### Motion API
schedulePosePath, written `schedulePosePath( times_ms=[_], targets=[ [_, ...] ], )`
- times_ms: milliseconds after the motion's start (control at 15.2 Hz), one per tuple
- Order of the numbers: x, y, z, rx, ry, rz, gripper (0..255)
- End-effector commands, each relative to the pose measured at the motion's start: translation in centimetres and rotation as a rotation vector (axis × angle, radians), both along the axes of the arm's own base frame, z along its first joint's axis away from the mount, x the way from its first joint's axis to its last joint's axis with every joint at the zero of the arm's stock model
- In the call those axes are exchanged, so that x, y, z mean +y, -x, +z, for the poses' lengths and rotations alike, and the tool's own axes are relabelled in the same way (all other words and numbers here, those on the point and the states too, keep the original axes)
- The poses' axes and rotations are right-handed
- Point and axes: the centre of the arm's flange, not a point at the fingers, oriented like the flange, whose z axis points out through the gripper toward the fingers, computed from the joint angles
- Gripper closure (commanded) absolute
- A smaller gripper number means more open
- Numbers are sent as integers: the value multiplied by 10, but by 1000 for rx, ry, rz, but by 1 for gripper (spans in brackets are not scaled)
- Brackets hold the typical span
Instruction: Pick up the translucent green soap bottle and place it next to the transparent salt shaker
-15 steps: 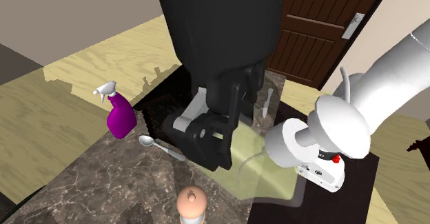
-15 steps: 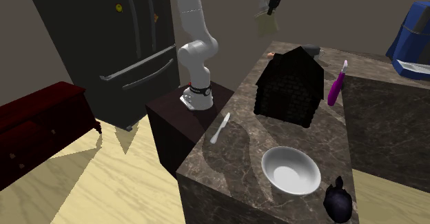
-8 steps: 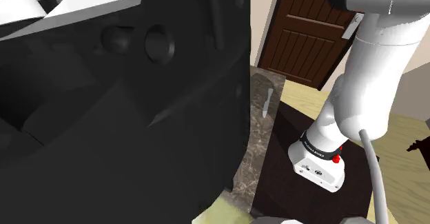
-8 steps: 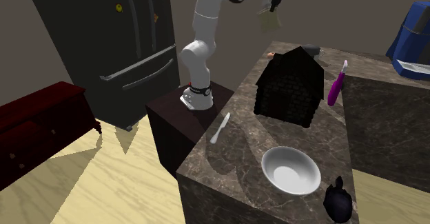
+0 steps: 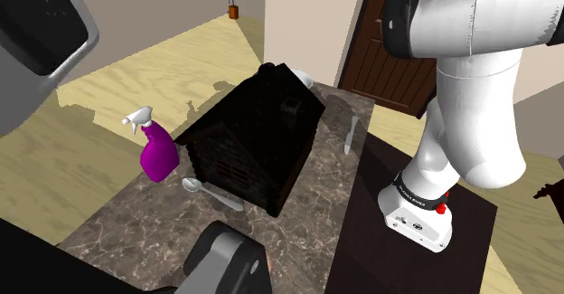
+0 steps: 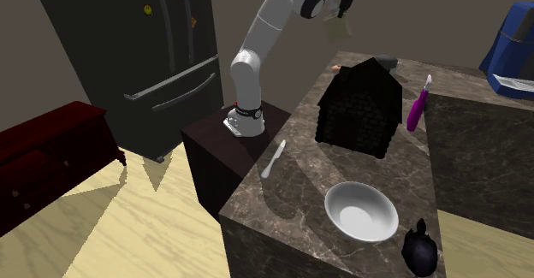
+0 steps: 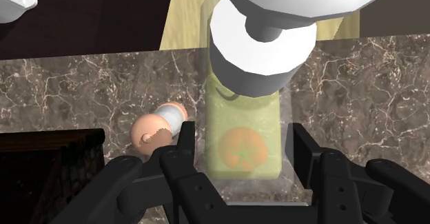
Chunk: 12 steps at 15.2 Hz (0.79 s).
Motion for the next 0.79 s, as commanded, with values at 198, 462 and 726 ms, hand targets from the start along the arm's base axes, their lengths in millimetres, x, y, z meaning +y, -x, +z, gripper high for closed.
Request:
schedulePosePath(
  times_ms=[198, 462, 726],
  targets=[
    [-1, 0, -26, 0, 0, -1, 255],
    [-1, 0, -47, 0, 0, -1, 255],
    [-1, 0, -68, 0, 0, -1, 255]
  ],
)
